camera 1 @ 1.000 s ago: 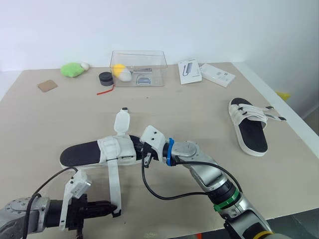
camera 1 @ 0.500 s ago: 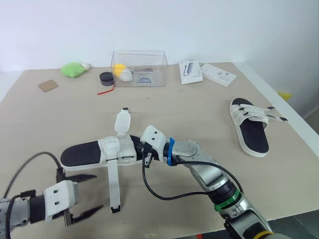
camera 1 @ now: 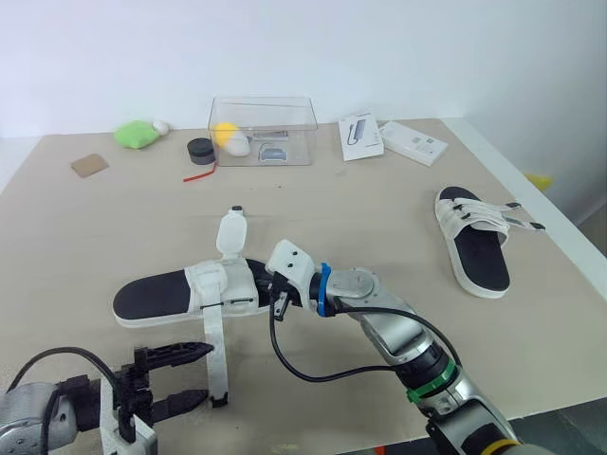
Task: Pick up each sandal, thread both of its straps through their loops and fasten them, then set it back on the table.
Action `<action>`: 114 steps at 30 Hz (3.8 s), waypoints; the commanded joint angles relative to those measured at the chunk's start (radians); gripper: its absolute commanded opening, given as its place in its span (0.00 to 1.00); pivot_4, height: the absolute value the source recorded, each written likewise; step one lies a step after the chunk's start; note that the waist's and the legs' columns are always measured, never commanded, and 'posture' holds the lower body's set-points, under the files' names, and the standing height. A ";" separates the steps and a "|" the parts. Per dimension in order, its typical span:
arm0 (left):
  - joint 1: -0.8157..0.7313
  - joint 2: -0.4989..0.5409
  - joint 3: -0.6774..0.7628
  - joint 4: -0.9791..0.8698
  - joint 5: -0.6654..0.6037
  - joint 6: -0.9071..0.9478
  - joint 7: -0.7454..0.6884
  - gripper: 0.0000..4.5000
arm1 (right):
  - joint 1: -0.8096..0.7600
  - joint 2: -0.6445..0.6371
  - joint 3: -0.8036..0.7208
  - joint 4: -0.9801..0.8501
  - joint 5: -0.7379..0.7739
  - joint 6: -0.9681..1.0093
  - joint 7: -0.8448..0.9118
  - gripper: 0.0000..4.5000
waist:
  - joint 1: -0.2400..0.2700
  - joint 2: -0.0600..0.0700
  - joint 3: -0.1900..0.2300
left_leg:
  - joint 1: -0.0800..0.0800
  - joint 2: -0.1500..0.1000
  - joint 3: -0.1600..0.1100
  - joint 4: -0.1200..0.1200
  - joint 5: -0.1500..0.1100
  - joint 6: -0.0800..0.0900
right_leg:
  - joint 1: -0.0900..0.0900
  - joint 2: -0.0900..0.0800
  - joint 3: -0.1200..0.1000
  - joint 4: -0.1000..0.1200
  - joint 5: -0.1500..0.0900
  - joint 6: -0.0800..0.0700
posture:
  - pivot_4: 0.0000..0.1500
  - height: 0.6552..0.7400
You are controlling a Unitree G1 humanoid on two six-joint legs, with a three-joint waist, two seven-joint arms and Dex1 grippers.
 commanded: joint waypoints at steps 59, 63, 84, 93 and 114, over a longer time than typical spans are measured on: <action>-0.045 0.005 -0.108 -0.177 0.229 0.151 0.265 0.65 | 0.005 0.009 0.019 0.019 -0.015 0.013 -0.007 0.00 | 0.000 0.007 -0.010 | 0.002 0.004 0.005 0.000 -0.001 -0.001 | 0.000 0.003 0.002 0.000 0.001 -0.001 | 1.00 1.00; -0.080 0.055 -0.175 -0.196 0.176 0.154 0.238 0.49 | 0.003 0.011 0.020 0.024 -0.016 0.008 -0.008 0.00 | 0.000 0.007 -0.010 | 0.002 0.004 0.005 0.000 -0.001 0.000 | 0.000 0.003 0.002 0.000 0.002 0.001 | 1.00 1.00; -0.094 0.132 -0.253 -0.363 -0.366 0.580 0.229 0.02 | 0.001 0.011 0.017 0.032 -0.006 0.016 0.002 0.00 | 0.000 0.007 -0.010 | 0.002 0.004 0.005 0.000 -0.001 0.000 | 0.000 0.003 0.002 0.000 0.002 0.001 | 1.00 1.00; -0.229 0.144 -0.158 -0.460 -1.212 1.322 0.288 0.02 | -0.015 -0.015 0.052 0.024 -0.005 0.131 0.024 0.00 | 0.000 0.008 -0.009 | 0.002 0.004 0.003 0.000 -0.001 0.000 | 0.000 0.006 0.002 0.000 0.002 0.004 | 1.00 1.00; -0.628 0.002 -0.027 0.113 -1.473 1.986 0.217 0.02 | -0.008 -0.021 0.076 0.010 -0.006 0.217 -0.015 0.00 | 0.002 0.004 -0.012 | 0.005 -0.001 -0.008 0.001 -0.001 -0.001 | 0.009 0.006 -0.001 0.000 -0.005 0.000 | 1.00 1.00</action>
